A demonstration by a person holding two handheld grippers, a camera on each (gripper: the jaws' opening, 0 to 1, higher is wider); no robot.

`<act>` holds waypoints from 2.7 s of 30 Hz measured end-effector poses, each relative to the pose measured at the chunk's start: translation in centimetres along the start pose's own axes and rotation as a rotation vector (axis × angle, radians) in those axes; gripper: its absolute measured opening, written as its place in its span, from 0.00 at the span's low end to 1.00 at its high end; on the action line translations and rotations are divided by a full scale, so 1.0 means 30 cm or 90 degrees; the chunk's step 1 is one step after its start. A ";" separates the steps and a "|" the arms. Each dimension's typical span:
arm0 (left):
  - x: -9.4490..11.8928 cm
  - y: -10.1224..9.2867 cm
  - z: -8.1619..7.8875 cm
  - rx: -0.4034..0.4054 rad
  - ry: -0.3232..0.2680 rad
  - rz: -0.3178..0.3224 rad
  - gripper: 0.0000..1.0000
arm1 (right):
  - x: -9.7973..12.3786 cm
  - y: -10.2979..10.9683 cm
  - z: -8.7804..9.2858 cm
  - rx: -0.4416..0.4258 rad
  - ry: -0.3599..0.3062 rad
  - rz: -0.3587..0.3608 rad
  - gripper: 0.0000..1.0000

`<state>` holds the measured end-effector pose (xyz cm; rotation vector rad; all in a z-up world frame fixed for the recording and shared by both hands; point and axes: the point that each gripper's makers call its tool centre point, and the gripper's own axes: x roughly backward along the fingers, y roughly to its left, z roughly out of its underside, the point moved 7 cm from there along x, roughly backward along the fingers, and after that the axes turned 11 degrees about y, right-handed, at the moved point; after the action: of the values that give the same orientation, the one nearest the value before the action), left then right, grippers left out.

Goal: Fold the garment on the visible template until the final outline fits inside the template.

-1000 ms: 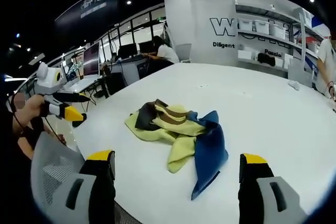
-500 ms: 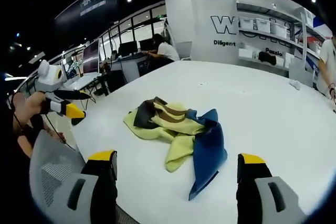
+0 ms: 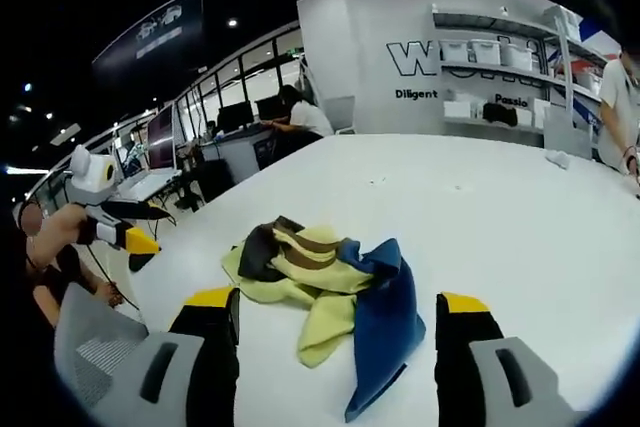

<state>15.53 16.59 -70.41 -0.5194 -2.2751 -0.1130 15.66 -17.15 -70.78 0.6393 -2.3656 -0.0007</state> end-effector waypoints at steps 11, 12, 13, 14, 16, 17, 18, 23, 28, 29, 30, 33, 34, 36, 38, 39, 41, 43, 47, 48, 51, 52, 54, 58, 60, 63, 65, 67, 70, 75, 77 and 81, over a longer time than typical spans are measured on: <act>-0.104 0.044 -0.032 -0.003 0.020 -0.001 0.78 | -0.096 -0.051 -0.037 -0.001 0.007 -0.003 0.76; -0.119 0.051 -0.036 -0.004 0.023 -0.002 0.77 | -0.115 -0.062 -0.041 0.000 0.012 -0.004 0.75; -0.128 0.055 -0.039 -0.003 0.022 -0.004 0.75 | -0.119 -0.064 -0.042 0.000 0.013 -0.005 0.74; -0.137 0.059 -0.042 -0.002 0.021 -0.005 0.74 | -0.133 -0.072 -0.045 0.004 0.010 -0.005 0.71; -0.165 0.071 -0.052 0.002 0.020 -0.008 0.69 | -0.146 -0.079 -0.048 0.008 0.012 -0.004 0.67; -0.174 0.074 -0.055 0.001 0.017 -0.010 0.68 | -0.152 -0.083 -0.049 0.009 0.012 -0.004 0.65; -0.189 0.078 -0.060 0.001 0.015 -0.011 0.66 | -0.166 -0.092 -0.049 0.011 0.012 -0.003 0.63; -0.251 0.084 -0.062 -0.006 0.026 -0.012 0.61 | -0.198 -0.108 -0.041 0.023 0.019 0.003 0.53; -0.298 0.085 -0.074 -0.001 0.017 -0.007 0.52 | -0.232 -0.132 -0.032 0.031 0.026 0.016 0.44; -0.308 0.085 -0.076 0.000 0.016 -0.005 0.50 | -0.237 -0.135 -0.031 0.030 0.026 0.018 0.42; -0.318 0.087 -0.078 0.002 0.016 -0.004 0.48 | -0.241 -0.138 -0.030 0.030 0.027 0.019 0.40; -0.358 0.090 -0.081 -0.002 0.027 -0.005 0.44 | -0.256 -0.150 -0.027 0.031 0.032 0.025 0.33; -0.366 0.091 -0.082 -0.002 0.028 -0.004 0.43 | -0.259 -0.153 -0.027 0.032 0.033 0.028 0.30; -0.385 0.090 -0.087 0.000 0.030 0.001 0.41 | -0.269 -0.162 -0.026 0.037 0.035 0.035 0.27; -0.401 0.089 -0.092 -0.004 0.027 0.006 0.39 | -0.276 -0.167 -0.025 0.039 0.039 0.036 0.24; -0.414 0.087 -0.096 -0.008 0.028 0.012 0.37 | -0.283 -0.172 -0.023 0.038 0.041 0.037 0.23; -0.433 0.083 -0.098 -0.011 0.031 0.019 0.36 | -0.291 -0.177 -0.020 0.037 0.043 0.039 0.19; -0.458 0.079 -0.095 -0.016 0.038 0.023 0.36 | -0.301 -0.180 -0.015 0.039 0.046 0.043 0.15; -0.486 0.082 -0.087 -0.014 0.052 0.027 0.33 | -0.317 -0.181 -0.011 0.044 0.052 0.043 0.11; -0.494 0.081 -0.083 -0.015 0.056 0.032 0.32 | -0.320 -0.182 -0.010 0.044 0.054 0.044 0.10; -0.507 0.075 -0.079 -0.018 0.060 0.039 0.27 | -0.327 -0.185 -0.009 0.045 0.054 0.046 0.07; -0.512 0.072 -0.079 -0.021 0.060 0.040 0.27 | -0.331 -0.190 -0.006 0.047 0.058 0.051 0.05; -0.516 0.072 -0.079 -0.023 0.062 0.039 0.26 | -0.333 -0.194 -0.005 0.048 0.060 0.056 0.02; -0.519 0.076 -0.079 -0.024 0.065 0.036 0.21 | -0.333 -0.199 -0.005 0.058 0.061 0.064 0.00; -0.516 0.072 -0.081 -0.023 0.064 0.042 0.17 | -0.331 -0.202 -0.004 0.060 0.066 0.070 0.00; -0.514 0.071 -0.083 -0.022 0.062 0.043 0.11 | -0.331 -0.201 -0.004 0.062 0.068 0.070 0.00; -0.509 0.066 -0.083 -0.013 0.063 0.053 0.03 | -0.330 -0.200 -0.004 0.064 0.070 0.071 0.00; -0.502 0.061 -0.085 -0.011 0.060 0.055 0.03 | -0.326 -0.198 -0.007 0.069 0.072 0.074 0.00; -0.485 0.059 -0.090 -0.022 0.049 0.046 0.02 | -0.318 -0.198 -0.012 0.073 0.073 0.075 0.00; -0.419 0.082 -0.129 -0.030 0.000 0.017 0.01 | -0.294 -0.196 -0.020 0.072 0.068 0.079 0.00; -0.414 0.084 -0.131 -0.027 -0.001 0.020 0.01 | -0.292 -0.195 -0.021 0.073 0.067 0.080 0.00; -0.369 0.097 -0.159 -0.019 -0.017 0.011 0.01 | -0.280 -0.184 -0.030 0.082 0.067 0.080 0.00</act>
<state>26.70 14.43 -75.33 -0.5600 -2.2978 -0.1325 24.15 -18.12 -76.18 0.5355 -2.3129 0.2374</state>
